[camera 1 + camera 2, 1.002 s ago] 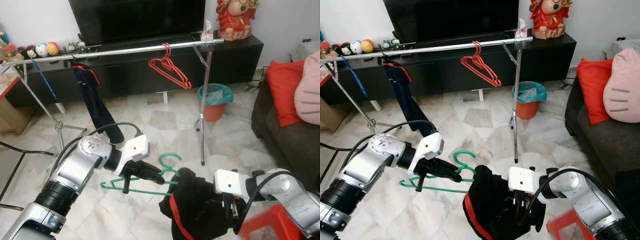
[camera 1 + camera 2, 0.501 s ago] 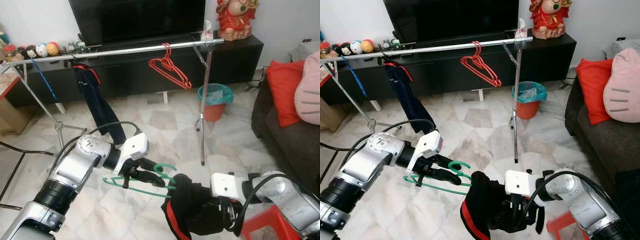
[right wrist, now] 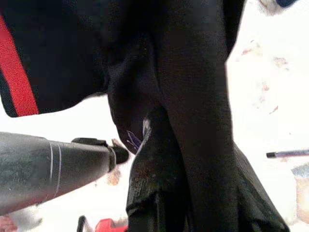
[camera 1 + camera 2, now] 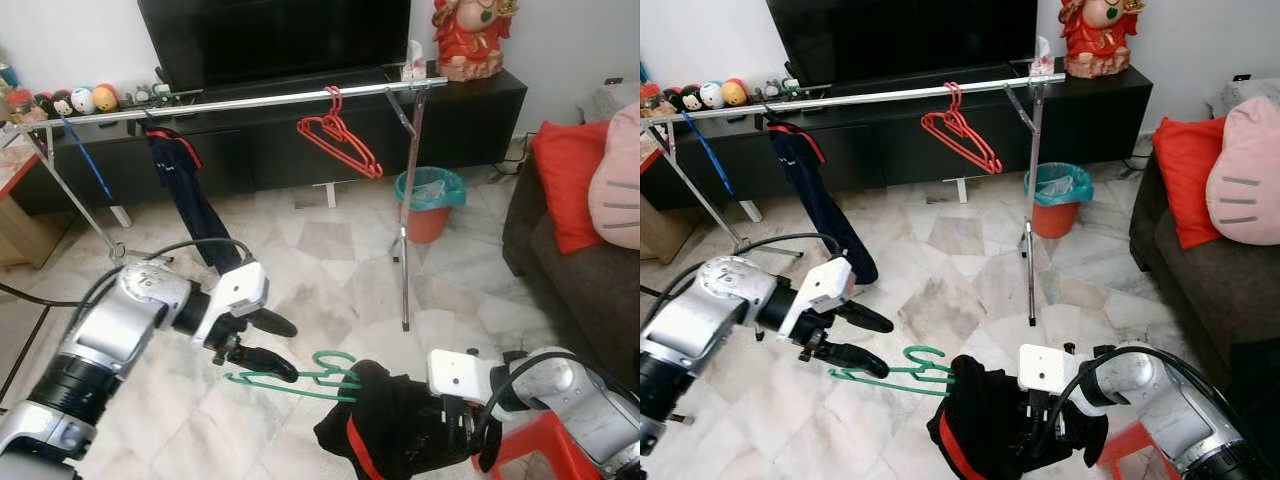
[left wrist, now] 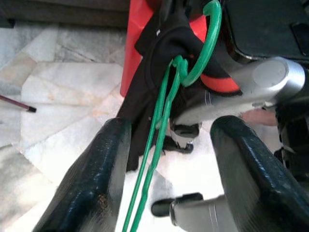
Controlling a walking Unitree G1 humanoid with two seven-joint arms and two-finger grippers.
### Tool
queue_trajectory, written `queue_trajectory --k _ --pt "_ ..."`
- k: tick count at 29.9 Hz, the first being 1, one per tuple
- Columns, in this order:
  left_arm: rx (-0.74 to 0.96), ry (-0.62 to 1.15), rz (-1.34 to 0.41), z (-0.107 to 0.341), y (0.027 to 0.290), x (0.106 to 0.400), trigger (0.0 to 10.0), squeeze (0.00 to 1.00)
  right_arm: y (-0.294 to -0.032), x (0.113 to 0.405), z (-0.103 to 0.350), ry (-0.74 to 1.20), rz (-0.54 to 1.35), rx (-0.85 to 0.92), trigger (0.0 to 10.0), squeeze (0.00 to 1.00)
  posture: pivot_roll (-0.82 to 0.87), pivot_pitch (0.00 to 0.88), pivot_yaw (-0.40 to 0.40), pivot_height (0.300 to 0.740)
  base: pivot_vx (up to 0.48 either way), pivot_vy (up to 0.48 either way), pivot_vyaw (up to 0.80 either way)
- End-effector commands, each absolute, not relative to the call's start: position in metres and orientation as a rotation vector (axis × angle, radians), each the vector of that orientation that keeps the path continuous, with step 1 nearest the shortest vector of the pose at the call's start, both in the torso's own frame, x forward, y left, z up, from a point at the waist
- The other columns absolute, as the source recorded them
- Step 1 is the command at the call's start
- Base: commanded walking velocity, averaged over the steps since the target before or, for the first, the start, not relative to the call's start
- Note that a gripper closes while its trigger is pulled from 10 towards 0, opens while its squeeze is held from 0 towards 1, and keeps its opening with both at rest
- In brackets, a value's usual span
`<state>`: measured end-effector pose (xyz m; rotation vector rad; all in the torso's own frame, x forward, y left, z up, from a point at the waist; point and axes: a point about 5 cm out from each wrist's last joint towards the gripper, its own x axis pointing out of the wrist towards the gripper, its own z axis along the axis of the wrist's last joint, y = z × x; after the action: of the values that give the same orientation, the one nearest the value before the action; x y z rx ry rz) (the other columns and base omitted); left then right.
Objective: Hang hanger
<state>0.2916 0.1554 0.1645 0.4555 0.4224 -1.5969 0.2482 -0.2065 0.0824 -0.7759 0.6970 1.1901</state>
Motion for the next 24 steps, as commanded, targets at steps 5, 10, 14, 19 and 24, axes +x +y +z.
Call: queue_trajectory --k 5,10,14,19,24 --pt "0.507 0.473 -1.559 0.168 0.177 0.29 10.0 1.0 -0.217 0.248 0.076 0.753 1.149 -0.819 0.0 0.0 -0.06 0.0 0.136 0.74 0.0 0.0 0.0" --pt "0.5 0.524 -1.518 0.168 0.196 0.283 10.0 1.0 -0.227 0.248 0.072 0.8 1.097 -0.84 0.0 0.0 -0.05 0.0 0.132 0.74 0.0 0.0 0.0" --pt "0.491 0.532 -1.439 0.168 0.209 0.284 10.0 1.0 -0.233 0.255 0.069 0.822 1.012 -0.87 0.0 0.0 -0.04 0.0 0.129 0.74 0.0 0.0 0.0" --pt "0.515 0.451 -1.256 0.165 0.211 0.297 10.0 0.95 -0.238 0.273 0.074 0.761 0.842 -0.874 1.5 0.0 -0.03 0.0 0.127 0.74 0.0 0.0 0.0" --pt "0.49 0.33 -0.956 0.154 0.214 0.317 10.0 0.0 -0.24 0.297 0.087 0.633 0.558 -0.774 10.0 0.0 -0.04 0.0 0.121 0.74 0.0 0.0 0.0"
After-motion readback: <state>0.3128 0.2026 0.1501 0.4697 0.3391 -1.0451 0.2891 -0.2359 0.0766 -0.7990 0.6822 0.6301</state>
